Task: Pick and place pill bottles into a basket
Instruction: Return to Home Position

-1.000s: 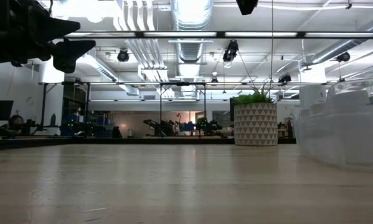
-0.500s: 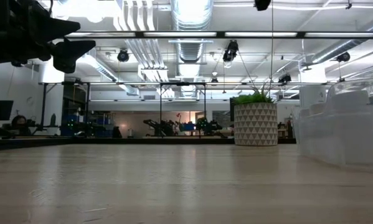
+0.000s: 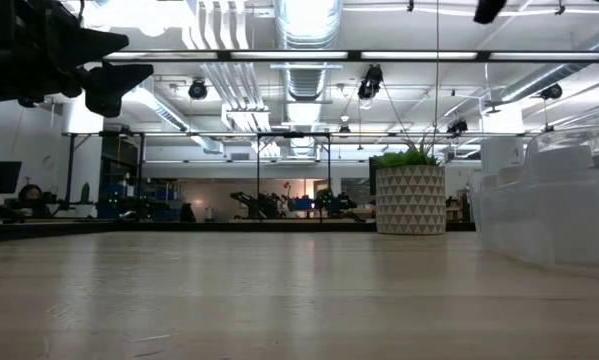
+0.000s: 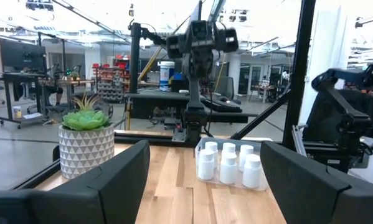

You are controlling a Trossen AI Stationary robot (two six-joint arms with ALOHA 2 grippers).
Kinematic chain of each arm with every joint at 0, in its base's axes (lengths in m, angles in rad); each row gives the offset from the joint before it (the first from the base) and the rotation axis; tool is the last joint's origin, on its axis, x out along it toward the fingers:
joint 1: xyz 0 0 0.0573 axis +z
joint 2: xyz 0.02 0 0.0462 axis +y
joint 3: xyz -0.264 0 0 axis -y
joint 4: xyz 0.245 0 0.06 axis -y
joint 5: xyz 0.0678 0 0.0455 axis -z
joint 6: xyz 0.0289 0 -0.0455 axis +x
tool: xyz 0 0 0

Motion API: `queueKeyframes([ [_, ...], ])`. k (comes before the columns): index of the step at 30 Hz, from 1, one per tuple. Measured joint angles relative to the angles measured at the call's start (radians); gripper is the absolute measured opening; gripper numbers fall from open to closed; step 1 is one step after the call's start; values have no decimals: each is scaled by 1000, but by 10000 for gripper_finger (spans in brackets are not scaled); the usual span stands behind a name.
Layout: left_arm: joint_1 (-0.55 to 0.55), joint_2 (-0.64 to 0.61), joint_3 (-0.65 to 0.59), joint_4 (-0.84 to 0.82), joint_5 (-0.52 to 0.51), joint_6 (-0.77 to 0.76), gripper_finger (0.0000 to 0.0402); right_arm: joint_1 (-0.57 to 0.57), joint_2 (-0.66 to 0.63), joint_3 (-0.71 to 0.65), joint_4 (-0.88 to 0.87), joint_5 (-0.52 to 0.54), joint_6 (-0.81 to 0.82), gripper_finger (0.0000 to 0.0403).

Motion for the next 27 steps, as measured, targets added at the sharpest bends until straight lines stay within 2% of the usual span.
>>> queueKeyframes([
  [7, 0, 1, 0, 0, 0, 0, 287, 0, -137, -129, 0, -1, 2, 259],
  [16, 0, 1, 0, 0, 0, 0, 287, 0, -197, -212, 5, -1, 39, 267],
  [22, 0, -1, 0, 1, 0, 0, 287, 0, -257, -276, 148, -3, 27, 263],
  [27, 0, 0, 0, 1, 0, 0, 287, 0, -363, -325, 220, -60, -59, 258],
])
